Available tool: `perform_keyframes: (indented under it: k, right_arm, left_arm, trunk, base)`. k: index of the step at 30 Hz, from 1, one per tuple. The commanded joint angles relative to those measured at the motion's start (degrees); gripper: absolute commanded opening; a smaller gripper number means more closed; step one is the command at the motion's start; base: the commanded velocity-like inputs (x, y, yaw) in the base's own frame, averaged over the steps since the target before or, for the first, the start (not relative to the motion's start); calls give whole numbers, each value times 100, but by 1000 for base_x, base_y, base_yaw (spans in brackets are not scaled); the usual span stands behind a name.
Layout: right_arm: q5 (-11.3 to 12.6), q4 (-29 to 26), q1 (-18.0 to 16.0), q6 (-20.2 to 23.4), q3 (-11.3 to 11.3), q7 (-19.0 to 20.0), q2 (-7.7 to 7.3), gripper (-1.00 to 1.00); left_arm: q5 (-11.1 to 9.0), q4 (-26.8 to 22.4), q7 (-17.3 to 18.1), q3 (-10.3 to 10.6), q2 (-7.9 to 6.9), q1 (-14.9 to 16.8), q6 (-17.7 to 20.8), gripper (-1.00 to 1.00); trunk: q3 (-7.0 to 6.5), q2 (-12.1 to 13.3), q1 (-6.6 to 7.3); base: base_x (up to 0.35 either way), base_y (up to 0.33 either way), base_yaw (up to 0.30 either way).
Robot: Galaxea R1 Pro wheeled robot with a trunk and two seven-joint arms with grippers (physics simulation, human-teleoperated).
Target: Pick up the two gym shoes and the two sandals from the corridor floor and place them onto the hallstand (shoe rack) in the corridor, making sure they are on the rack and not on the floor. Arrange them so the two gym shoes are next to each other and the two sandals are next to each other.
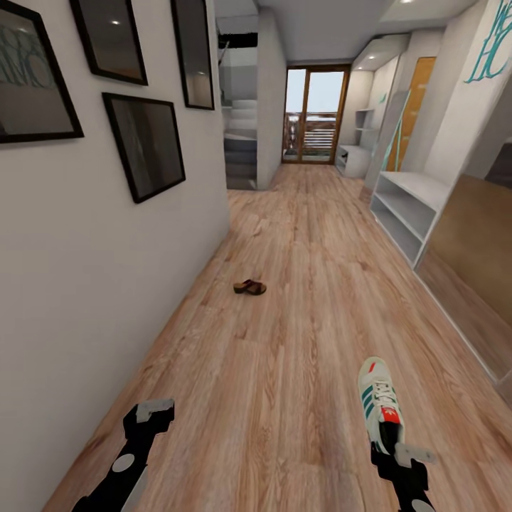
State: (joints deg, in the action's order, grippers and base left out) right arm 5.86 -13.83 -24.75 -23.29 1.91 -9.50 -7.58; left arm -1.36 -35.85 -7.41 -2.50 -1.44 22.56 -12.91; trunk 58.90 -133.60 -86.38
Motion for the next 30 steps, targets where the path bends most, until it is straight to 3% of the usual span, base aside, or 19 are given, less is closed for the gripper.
perform_keyframes:
  k: [1,20,30]
  right_arm:
    - [56,3,-3,-27,-6,16,-2,-100]
    - [56,12,-3,-27,-5,-5,-24,-100]
    - [56,12,-3,-27,-6,-8,-16,-100]
  left_arm:
    - [-14,5,-15,6,-1,3,-18,100]
    - [-14,8,-15,12,2,3,-18,100]
    - [-14,6,-15,11,-1,2,-18,100]
  trunk:
    - [5,-2,-2]
    - [4,-2,-2]
    - [-38,-2,-2]
  base:
    - [340,0,-6]
    - [340,0,-3]
    - [340,16,-172]
